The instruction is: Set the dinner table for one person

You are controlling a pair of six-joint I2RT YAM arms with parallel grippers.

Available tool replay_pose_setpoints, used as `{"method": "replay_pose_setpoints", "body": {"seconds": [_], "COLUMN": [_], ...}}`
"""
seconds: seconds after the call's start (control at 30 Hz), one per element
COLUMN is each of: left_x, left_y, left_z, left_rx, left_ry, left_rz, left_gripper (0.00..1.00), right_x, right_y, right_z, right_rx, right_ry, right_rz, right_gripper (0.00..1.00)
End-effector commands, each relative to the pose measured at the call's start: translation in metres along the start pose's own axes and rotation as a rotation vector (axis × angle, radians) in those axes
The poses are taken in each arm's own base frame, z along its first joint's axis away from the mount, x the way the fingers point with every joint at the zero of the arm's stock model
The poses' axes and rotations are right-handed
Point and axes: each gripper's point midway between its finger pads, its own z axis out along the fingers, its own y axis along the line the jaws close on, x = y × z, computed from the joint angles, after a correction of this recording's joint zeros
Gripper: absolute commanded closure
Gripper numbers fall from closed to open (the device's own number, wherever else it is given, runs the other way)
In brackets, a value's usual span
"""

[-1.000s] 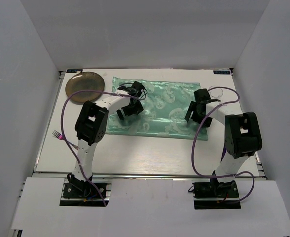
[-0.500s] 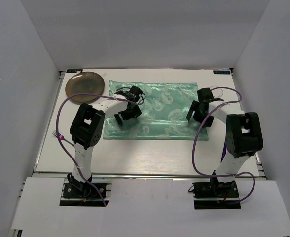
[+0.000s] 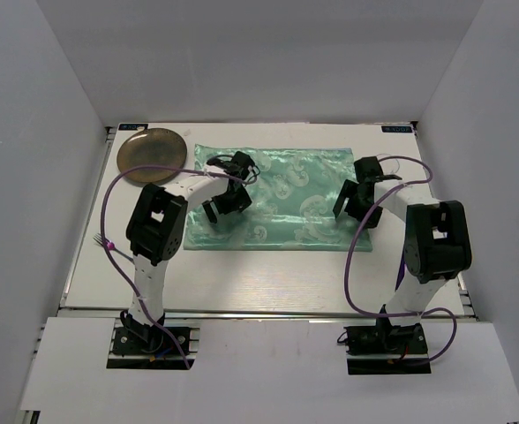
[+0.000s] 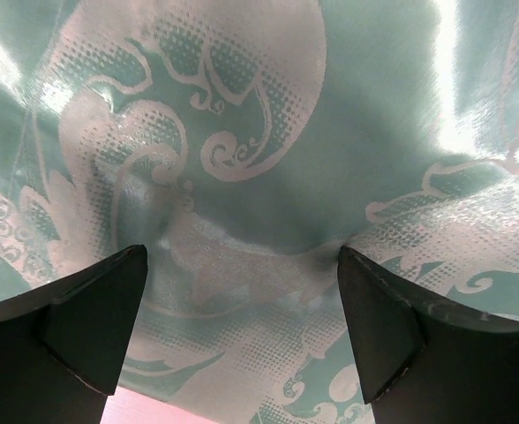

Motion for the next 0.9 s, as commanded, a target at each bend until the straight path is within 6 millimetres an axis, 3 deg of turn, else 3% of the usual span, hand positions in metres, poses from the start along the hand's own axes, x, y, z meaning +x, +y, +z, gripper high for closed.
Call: {"method": "replay_pose_setpoints", "body": {"seconds": [0.0,0.13,0.17,0.23,0.27,0.3,0.33,0.37,0.4,0.43,0.47,0.53,0.63,0.67,0.8,0.87], "left_x": [-0.029,-0.043,-0.048,-0.056,-0.069,-0.067,-0.076,-0.089,-0.088,-0.099,-0.112,-0.125,-0.142,-0.144,-0.143,-0.14], "left_y": [-0.004,-0.002,0.001,0.007,0.01,0.017,0.026,0.035,0.043,0.057,0.073,0.095,0.132,0.142,0.173,0.177], "left_z": [-0.03,-0.051,-0.052,-0.061,-0.078,-0.08,-0.087,-0.106,-0.11,-0.118,-0.139,-0.151,-0.171,-0.177,-0.18,-0.172], "left_rx": [0.046,0.073,0.083,0.097,0.133,0.129,0.129,0.164,0.16,0.138,0.156,0.158,0.154,0.146,0.097,0.107], "left_ry": [-0.059,-0.109,-0.123,-0.152,-0.193,-0.203,-0.233,-0.28,-0.296,-0.347,-0.401,-0.464,-0.531,-0.537,-0.531,-0.526], "left_rz": [-0.018,-0.054,-0.08,-0.117,-0.158,-0.162,-0.187,-0.23,-0.231,-0.257,-0.304,-0.336,-0.395,-0.412,-0.453,-0.464], "left_gripper": [0.02,0.02,0.02,0.02,0.02,0.02,0.02,0.02,0.02,0.02,0.02,0.02,0.02,0.02,0.02,0.02], "right_x": [-0.027,-0.05,-0.062,-0.066,-0.072,-0.074,-0.067,-0.069,-0.066,-0.051,-0.047,-0.028,-0.02,-0.013,0.005,0.011], "right_y": [0.016,0.036,0.044,0.061,0.065,0.071,0.079,0.084,0.087,0.093,0.095,0.095,0.078,0.072,0.063,0.063], "right_z": [-0.03,-0.063,-0.082,-0.106,-0.128,-0.143,-0.156,-0.186,-0.202,-0.229,-0.241,-0.27,-0.287,-0.278,-0.289,-0.3], "right_rx": [-0.07,-0.167,-0.214,-0.32,-0.362,-0.405,-0.478,-0.544,-0.587,-0.688,-0.737,-0.82,-0.79,-0.776,-0.8,-0.833], "right_ry": [-0.078,-0.146,-0.193,-0.22,-0.272,-0.299,-0.299,-0.367,-0.397,-0.42,-0.443,-0.481,-0.544,-0.534,-0.592,-0.614], "right_rz": [0.004,-0.019,-0.039,-0.076,-0.093,-0.116,-0.14,-0.162,-0.181,-0.218,-0.242,-0.31,-0.21,-0.199,-0.226,-0.26], "right_gripper": [0.11,0.11,0.11,0.11,0.11,0.11,0.11,0.11,0.11,0.11,0.11,0.11,0.11,0.11,0.11,0.11]}}
